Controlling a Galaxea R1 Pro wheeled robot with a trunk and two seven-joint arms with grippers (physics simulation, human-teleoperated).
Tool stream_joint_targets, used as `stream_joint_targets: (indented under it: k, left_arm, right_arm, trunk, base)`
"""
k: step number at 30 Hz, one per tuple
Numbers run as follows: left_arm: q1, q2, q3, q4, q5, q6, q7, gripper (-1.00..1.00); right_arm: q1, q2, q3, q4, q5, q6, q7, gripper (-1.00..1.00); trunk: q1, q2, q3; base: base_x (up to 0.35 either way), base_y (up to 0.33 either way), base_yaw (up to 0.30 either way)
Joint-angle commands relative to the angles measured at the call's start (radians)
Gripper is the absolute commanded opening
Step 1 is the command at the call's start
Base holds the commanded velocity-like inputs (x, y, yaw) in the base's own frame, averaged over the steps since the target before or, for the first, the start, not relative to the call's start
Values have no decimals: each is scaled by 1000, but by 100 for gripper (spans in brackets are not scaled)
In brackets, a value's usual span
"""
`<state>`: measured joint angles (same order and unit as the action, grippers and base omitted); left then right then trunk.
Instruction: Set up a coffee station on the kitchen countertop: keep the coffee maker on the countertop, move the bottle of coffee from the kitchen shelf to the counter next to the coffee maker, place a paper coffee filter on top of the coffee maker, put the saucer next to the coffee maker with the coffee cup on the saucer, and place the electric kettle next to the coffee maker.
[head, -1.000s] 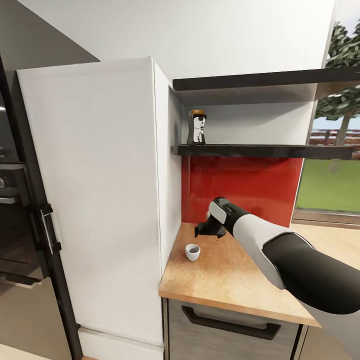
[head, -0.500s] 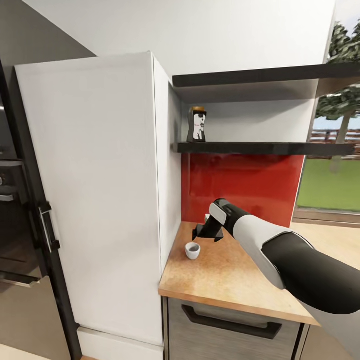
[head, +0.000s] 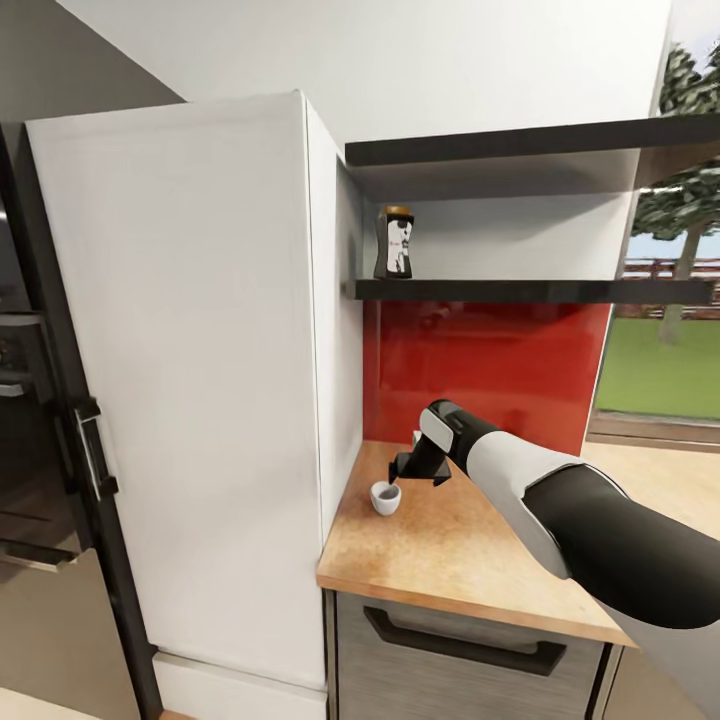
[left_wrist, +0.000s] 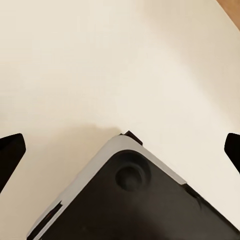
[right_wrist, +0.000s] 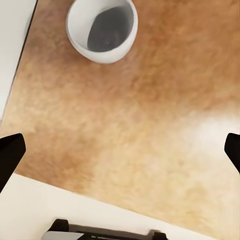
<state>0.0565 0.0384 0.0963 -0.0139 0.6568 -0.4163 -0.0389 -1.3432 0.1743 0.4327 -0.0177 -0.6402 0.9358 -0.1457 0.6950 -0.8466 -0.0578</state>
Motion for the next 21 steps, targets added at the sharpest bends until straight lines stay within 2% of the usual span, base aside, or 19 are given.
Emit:
stream_joint_targets:
  k: [1, 14, 21]
  left_arm:
    - [0, 0, 7, -1, -2, -1, -4, 100]
    - [0, 1, 6, -1, -1, -1, -5, 100]
    - [0, 2, 6, -1, -6, -3, -11, 100]
  right_arm:
    - [-1, 0, 3, -1, -10, 3, -9, 100]
    - [-1, 0, 3, -1, 4, 1, -11, 100]
    - [-1, 0, 3, -1, 4, 1, -11, 100]
  trunk:
    - [4, -8, -5]
    - [54, -99, -45]
    - [54, -99, -45]
  base:
    - [0, 0, 0]
    - [0, 0, 0]
    - [1, 0, 0]
